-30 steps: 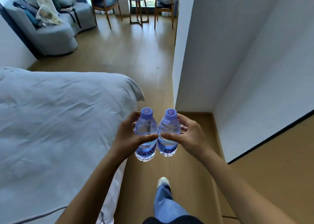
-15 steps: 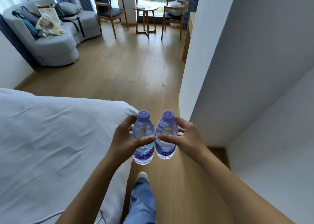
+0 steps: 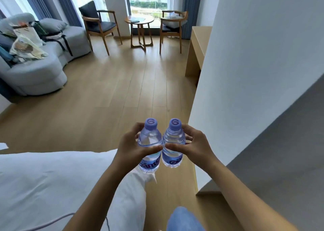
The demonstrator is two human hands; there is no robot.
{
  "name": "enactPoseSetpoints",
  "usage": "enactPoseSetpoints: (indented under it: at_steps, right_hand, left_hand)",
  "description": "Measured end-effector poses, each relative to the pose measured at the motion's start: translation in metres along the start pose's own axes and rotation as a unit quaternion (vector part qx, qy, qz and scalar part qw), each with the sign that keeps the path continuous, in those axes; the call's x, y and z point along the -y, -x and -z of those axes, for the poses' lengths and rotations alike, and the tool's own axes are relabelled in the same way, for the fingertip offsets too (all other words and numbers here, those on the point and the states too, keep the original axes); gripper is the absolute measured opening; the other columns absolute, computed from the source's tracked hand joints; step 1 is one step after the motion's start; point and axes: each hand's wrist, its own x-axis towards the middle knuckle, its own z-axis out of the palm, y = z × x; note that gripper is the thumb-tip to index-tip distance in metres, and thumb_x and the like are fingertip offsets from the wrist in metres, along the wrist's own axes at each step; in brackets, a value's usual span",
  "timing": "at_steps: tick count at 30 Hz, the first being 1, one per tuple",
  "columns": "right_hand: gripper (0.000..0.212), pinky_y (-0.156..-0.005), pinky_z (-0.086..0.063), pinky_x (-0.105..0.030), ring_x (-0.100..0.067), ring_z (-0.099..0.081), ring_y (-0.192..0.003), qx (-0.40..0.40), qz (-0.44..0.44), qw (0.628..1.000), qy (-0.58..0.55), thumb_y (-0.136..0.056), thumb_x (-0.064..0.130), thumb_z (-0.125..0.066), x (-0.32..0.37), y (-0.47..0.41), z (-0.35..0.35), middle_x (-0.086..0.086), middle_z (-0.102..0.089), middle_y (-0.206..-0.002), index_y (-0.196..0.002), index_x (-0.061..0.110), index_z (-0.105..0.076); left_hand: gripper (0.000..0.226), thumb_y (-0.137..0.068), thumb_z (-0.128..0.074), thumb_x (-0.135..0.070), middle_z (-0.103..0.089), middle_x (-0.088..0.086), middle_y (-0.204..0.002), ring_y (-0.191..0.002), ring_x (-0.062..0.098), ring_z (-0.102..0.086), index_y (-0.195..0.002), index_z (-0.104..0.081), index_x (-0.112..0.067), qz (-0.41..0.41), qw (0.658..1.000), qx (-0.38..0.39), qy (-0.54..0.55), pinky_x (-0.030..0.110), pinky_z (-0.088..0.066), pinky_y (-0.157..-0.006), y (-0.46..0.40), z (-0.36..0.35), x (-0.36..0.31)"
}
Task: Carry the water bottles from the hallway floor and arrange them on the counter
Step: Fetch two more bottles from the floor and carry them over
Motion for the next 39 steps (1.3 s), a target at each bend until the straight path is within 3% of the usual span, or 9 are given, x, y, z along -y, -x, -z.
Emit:
enactPoseSetpoints:
  at_steps: [5,8,13,19,26,29,34,39]
  right_hand:
    - [0.050,-0.075,-0.052,-0.010,-0.001,-0.070,-0.094,-0.002,0.007,1.000,0.001,-0.074,0.029,-0.086,-0.023,-0.118,0.007,0.026,-0.072,-0.104,-0.116,0.042,-0.063]
    - [0.051,-0.077,-0.054,-0.013,-0.002,-0.070,-0.095,0.000,0.010,1.000,0.002,-0.074,0.032,-0.085,-0.039,-0.194,0.018,0.026,-0.071,-0.106,-0.119,0.040,-0.063]
    - [0.054,-0.075,-0.054,-0.014,-0.004,-0.071,-0.095,0.009,0.011,1.000,-0.011,-0.072,0.029,-0.087,-0.057,-0.318,0.044,0.023,-0.073,-0.104,-0.119,0.039,-0.064]
    - [0.055,-0.082,-0.056,-0.018,-0.002,-0.070,-0.097,0.007,0.007,1.000,-0.001,-0.072,0.028,-0.088,-0.063,-0.461,0.076,0.024,-0.072,-0.105,-0.119,0.042,-0.062]
    - [0.051,-0.087,-0.058,-0.035,-0.008,-0.071,-0.096,-0.024,-0.011,1.000,0.016,-0.071,0.029,-0.088,-0.089,-0.603,0.091,0.019,-0.073,-0.104,-0.113,0.047,-0.064]
    - [0.051,-0.084,-0.059,-0.033,-0.010,-0.071,-0.095,-0.052,-0.026,0.998,0.010,-0.070,0.028,-0.089,-0.103,-0.675,0.094,0.017,-0.074,-0.103,-0.110,0.047,-0.065]
    - [0.055,-0.082,-0.059,-0.031,-0.010,-0.070,-0.095,-0.117,-0.064,0.991,-0.009,-0.065,0.024,-0.091,-0.105,-0.786,0.101,0.015,-0.074,-0.103,-0.111,0.041,-0.065]
    - [0.059,-0.086,-0.059,-0.040,-0.015,-0.070,-0.097,-0.162,-0.085,0.983,-0.013,-0.065,0.023,-0.092,-0.106,-0.875,0.119,0.007,-0.073,-0.106,-0.116,0.029,-0.065]
  left_hand:
    - [0.060,-0.057,-0.091,-0.033,-0.073,-0.012,-0.096,-0.087,0.008,-0.071,-0.109,-0.061,-0.030,0.006,1.000,-0.001,-0.003,0.031,-0.058,-0.079,-0.118,0.008,0.023]
    - [0.058,-0.060,-0.090,-0.036,-0.072,-0.015,-0.098,-0.089,0.006,-0.070,-0.110,-0.060,-0.034,0.000,1.000,0.000,-0.016,0.026,-0.057,-0.078,-0.194,0.007,0.032]
    - [0.059,-0.057,-0.089,-0.039,-0.072,-0.008,-0.098,-0.091,0.011,-0.070,-0.108,-0.061,-0.034,0.023,1.000,-0.005,-0.009,0.037,-0.059,-0.081,-0.322,0.005,0.039]
    - [0.057,-0.060,-0.091,-0.021,-0.072,-0.012,-0.096,-0.087,0.004,-0.068,-0.107,-0.061,-0.030,0.031,0.999,-0.014,0.010,0.018,-0.056,-0.074,-0.464,0.006,0.042]
    - [0.059,-0.060,-0.092,-0.016,-0.071,-0.013,-0.095,-0.088,0.003,-0.068,-0.109,-0.062,-0.031,0.032,0.999,-0.005,0.010,0.018,-0.056,-0.073,-0.617,0.010,0.071]
    - [0.060,-0.056,-0.090,-0.024,-0.072,-0.013,-0.096,-0.087,0.003,-0.068,-0.109,-0.062,-0.031,0.021,1.000,0.012,0.010,0.021,-0.057,-0.074,-0.698,0.018,0.085]
    - [0.057,-0.061,-0.090,-0.017,-0.071,-0.014,-0.096,-0.088,0.003,-0.067,-0.108,-0.061,-0.032,-0.002,0.998,0.057,-0.009,0.023,-0.056,-0.075,-0.828,0.034,0.094]
    - [0.057,-0.060,-0.090,-0.016,-0.066,-0.026,-0.095,-0.087,-0.010,-0.061,-0.102,-0.058,-0.037,-0.029,0.996,0.084,-0.022,0.007,-0.048,-0.069,-0.939,0.036,0.089]
